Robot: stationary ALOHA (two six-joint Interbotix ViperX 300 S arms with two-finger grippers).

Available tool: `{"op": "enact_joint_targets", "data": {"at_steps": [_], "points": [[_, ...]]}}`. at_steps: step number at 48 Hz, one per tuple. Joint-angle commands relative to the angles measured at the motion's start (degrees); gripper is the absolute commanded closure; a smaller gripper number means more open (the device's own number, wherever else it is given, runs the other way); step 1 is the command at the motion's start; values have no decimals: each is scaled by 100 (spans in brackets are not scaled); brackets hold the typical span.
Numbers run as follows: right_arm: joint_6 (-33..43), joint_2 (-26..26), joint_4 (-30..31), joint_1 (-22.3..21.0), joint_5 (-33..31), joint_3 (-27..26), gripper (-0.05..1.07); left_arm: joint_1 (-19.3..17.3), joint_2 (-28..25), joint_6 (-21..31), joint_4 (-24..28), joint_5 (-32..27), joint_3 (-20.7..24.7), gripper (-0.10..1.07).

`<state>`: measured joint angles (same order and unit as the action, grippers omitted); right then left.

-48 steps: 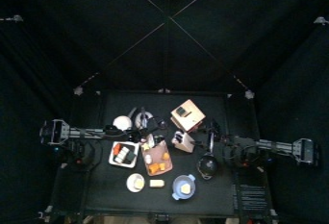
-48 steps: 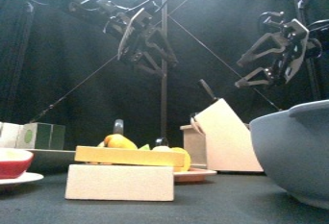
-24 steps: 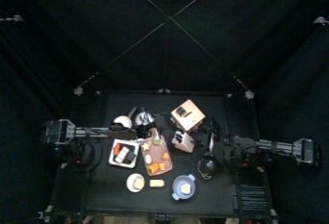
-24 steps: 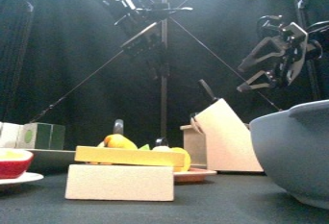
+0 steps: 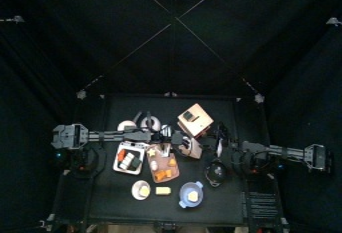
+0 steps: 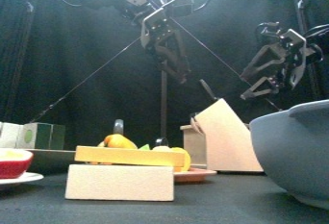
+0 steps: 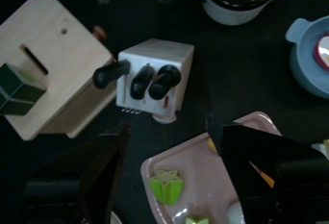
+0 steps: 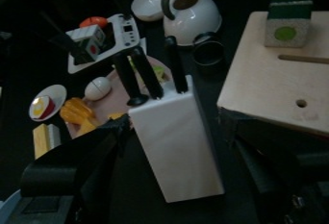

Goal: Grab cleaver

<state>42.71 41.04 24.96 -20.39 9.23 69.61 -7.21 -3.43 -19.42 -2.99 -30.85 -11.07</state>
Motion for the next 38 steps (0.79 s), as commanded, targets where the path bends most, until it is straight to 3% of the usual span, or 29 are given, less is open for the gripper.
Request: {"op": "enact_joint_targets", "data": {"at_steps": [1,10,20,28,33,38], "points": [[-9,-9,-18,-35,18,-53,10,-18,79,-149,-79,141,35,1],[-9,-18,-9,-79,9,-44,27,-35,105,-211,-62,475,44,1],[-18,-44,-18,-105,9,-35,42,-334,-26,-229,-26,650,158,1],[-9,-70,-18,-123,9,-26,43,-606,-70,-308,18,642,334,4],[-9,-105,-18,-132,18,-35,43,-861,-167,-659,18,483,475,9],[-9,-132,-18,-141,9,-35,43,-958,-334,-1204,-299,62,677,14]]}}
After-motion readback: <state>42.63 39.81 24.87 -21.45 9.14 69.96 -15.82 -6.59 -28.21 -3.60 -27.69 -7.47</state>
